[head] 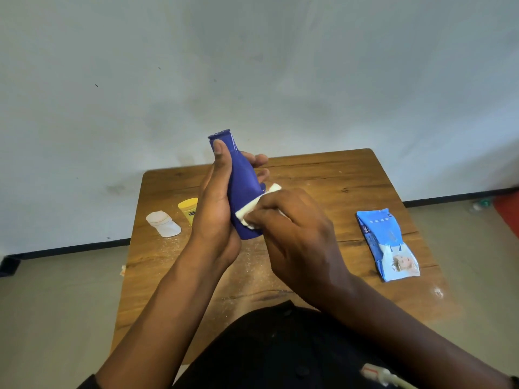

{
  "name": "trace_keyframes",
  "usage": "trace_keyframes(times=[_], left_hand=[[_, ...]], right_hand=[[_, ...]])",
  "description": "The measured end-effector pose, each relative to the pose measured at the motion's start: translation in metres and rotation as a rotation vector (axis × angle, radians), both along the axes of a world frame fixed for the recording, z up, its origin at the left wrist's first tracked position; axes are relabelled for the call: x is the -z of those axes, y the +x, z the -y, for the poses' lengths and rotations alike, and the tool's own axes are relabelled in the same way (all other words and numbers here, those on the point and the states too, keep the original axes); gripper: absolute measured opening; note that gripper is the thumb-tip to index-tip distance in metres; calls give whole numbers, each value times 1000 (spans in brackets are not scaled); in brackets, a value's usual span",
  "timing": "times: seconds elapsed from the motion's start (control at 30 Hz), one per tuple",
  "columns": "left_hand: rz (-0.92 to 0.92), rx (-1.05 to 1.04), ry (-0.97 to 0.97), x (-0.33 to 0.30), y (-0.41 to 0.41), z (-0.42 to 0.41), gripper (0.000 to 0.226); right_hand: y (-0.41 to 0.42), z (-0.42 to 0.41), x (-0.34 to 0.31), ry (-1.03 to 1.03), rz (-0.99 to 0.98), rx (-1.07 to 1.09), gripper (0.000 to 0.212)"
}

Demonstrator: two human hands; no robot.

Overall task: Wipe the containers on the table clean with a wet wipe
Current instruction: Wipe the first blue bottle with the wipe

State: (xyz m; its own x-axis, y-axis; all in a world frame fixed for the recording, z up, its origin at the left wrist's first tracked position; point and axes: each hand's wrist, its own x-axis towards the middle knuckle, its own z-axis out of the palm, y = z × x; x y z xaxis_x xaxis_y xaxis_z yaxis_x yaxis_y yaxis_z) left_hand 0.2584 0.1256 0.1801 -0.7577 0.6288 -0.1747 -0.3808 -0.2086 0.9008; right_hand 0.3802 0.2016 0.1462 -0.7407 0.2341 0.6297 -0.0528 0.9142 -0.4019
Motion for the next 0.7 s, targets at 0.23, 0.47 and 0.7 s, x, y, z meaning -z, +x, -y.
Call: trace_keyframes(times=[0.23, 0.47, 0.7], left_hand=[[182, 141, 151, -4, -4, 0, 58], [317, 257, 262, -8, 11, -2, 54], [357, 188, 354, -2, -10, 4, 58]], right_hand=[[0, -9, -3, -49, -82, 30, 14], [-26, -18, -38, -156, -234, 114, 15], [-14, -5, -20, -199, -128, 46, 16]])
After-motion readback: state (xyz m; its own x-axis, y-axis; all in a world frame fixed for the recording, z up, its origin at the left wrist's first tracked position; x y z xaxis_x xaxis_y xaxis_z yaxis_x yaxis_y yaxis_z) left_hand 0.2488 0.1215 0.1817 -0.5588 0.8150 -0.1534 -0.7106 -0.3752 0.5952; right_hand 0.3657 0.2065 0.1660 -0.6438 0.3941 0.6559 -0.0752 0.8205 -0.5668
